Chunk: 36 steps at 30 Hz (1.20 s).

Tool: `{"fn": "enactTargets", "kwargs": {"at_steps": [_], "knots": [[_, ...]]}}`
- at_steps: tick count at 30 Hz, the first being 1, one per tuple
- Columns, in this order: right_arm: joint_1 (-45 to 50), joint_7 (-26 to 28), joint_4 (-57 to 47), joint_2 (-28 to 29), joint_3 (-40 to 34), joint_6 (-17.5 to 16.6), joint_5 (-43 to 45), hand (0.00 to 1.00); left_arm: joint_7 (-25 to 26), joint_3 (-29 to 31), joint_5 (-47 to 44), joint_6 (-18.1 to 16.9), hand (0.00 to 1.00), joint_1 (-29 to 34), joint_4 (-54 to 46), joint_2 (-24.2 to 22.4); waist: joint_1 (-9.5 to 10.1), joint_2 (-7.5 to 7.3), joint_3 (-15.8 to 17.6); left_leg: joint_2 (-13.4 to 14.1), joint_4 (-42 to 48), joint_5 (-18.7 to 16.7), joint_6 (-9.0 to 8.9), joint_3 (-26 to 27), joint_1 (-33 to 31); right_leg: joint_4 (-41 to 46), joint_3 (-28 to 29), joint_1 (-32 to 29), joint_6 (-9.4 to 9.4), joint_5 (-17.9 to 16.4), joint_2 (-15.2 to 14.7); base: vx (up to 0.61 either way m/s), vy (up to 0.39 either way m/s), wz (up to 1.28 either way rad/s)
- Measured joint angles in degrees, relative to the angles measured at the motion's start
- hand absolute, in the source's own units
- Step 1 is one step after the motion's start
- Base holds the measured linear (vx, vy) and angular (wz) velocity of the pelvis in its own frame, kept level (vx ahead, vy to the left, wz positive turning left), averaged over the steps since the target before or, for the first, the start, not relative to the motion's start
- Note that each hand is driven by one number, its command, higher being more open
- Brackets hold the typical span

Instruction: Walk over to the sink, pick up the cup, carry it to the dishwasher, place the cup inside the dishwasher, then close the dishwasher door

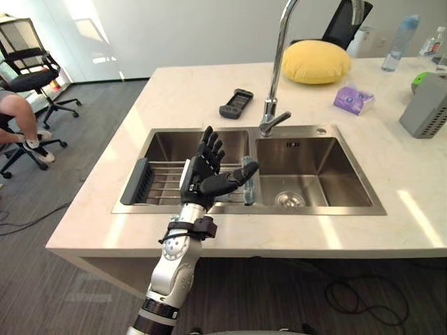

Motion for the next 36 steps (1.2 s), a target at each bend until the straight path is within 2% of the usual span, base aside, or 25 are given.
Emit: {"fn": "enactTargets", "kwargs": {"at_steps": [5,10,13,15,21,24,28,36], "knots": [[0.4,-0.2,-0.6,-0.9,3.8,-0.2,-1.2,1.0,3.8,2.4,10.7,4.6,1.0,0.7,4.0,3.4,0.13,-0.35,-0.3,-1.2,-3.5,0.9,0.17,0.4,2.1,-1.7,-0.1,1.0,0.16,0.1,-0.4,0.0,0.03,-0.01],[0.0,-0.7,-1.2,-1.5,7.0,-0.2,-1.1,1.0,3.3,2.5,22.2,4.7,1.0,1.4,6.4,6.5,-0.05,-0.49,-0.3,-0.5,-4.7,1.2,-0.32,0.9,2.2,-2.6,0.2,0.7,0.46,0.5,0.6,0.02,-0.031,-0.05],[-0.5,-1.6,-1.3,-1.6,7.7,0.1,-0.9,1.0,1.6,3.5,27.9,3.1,1.0,1.2,6.4,10.1,-0.12,-0.73,-0.5,-0.1,-4.7,1.0,-0.56,1.2,2.2,-3.0,0.5,0.7,0.38,0.5,1.1,0.04,-0.024,-0.07],[-0.5,-1.8,-1.3,-1.9,8.4,0.5,-0.9,1.0,0.3,3.8,31.6,1.7,1.0,0.4,6.3,14.3,-0.14,-0.78,-0.6,0.0,-4.7,0.9,-0.72,1.4,2.2,-3.3,0.6,0.7,0.34,0.6,1.2,0.04,-0.021,-0.05],[-1.1,-2.6,-1.3,-2.2,8.7,1.3,-0.9,1.0,-1.2,3.9,35.9,-1.0,1.0,-1.6,6.3,22.4,-0.11,-0.93,-0.6,0.0,-4.7,0.8,-0.75,2.2,2.3,-3.6,1.5,0.3,0.16,1.0,1.2,-0.02,0.001,-0.05],[-1.1,-2.6,-1.3,-2.3,8.7,1.5,-0.9,1.0,-1.9,3.9,38.3,-2.3,1.0,-1.6,6.3,23.8,-0.11,-0.94,-0.6,0.0,-4.7,0.7,-0.73,3.0,2.3,-4.5,2.1,0.3,0.13,1.7,1.3,-0.05,0.002,-0.15],[-1.1,-2.6,-1.5,-2.2,8.6,1.4,-0.5,1.0,-5.3,3.6,39.9,-4.5,1.0,-2.1,6.3,25.7,-0.34,-0.94,-0.6,0.0,-4.7,0.7,-0.73,3.8,2.3,-5.1,2.9,0.0,0.13,2.2,1.4,-0.05,-0.006,-0.1],[-1.3,-2.9,-2.0,-2.1,8.6,1.6,-0.3,1.0,-9.0,-0.3,43.3,-6.7,1.0,-7.8,8.5,31.8,-1.62,-0.93,-0.6,0.0,-4.7,0.6,-0.83,4.5,2.2,-5.1,3.6,-0.6,0.15,2.3,1.4,-0.01,-0.006,-0.05]]}}
